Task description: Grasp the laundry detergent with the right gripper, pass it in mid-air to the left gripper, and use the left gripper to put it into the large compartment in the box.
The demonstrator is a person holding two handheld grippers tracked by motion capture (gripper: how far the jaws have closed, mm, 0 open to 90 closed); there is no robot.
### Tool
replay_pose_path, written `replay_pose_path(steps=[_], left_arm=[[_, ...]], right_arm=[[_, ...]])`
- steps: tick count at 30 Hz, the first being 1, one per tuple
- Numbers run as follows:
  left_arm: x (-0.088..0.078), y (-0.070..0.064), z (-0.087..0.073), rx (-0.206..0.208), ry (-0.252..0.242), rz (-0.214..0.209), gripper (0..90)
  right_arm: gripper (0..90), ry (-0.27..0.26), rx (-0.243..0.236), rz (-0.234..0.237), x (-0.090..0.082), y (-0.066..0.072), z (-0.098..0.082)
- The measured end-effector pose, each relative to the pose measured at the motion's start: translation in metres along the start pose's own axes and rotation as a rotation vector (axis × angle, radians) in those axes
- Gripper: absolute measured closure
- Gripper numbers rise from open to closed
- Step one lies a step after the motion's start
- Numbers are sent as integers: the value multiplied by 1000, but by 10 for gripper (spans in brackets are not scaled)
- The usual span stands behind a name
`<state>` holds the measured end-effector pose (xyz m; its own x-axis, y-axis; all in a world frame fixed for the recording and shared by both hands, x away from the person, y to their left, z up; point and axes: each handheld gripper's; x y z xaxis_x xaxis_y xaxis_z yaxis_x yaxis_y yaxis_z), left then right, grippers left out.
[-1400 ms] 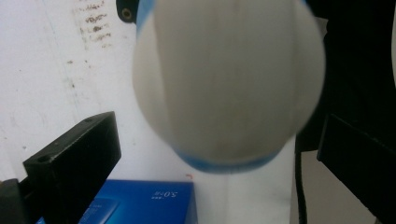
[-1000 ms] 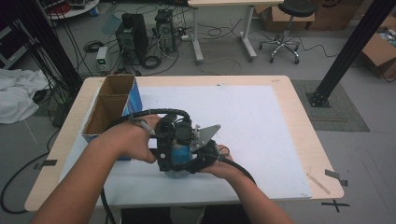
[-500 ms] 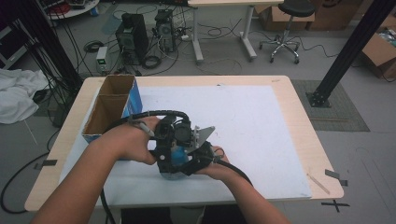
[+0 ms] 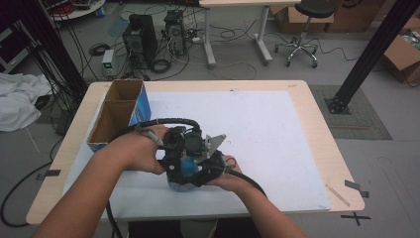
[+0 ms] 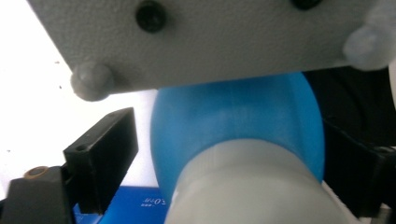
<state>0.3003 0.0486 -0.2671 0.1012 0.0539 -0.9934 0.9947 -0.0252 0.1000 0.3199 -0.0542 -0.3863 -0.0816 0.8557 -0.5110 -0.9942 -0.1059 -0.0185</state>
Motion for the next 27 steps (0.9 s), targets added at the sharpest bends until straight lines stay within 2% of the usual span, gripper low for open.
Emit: replay_pose_path(steps=[9,15,27], left_arm=[[1,0,0,-8,10,-4,174],[1,-1,1,6,16,4,216],[1,0,0,-11,19,0,280]], right_arm=[[474,-5,-2,-6,-1,-1,0],[474,-8,-1,-6,-1,0,1],[473,-8,-3,-6,-2,0,1]])
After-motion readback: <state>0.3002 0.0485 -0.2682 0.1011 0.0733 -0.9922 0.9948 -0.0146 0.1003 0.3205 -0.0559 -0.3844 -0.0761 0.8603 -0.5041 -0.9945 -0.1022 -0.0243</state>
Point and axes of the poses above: each handheld gripper's, and its own axes: x roughly forward along the jaws, z roughly out of its top, y roughly to its left, and after that the axes turned 3 degrees about y, right-handed
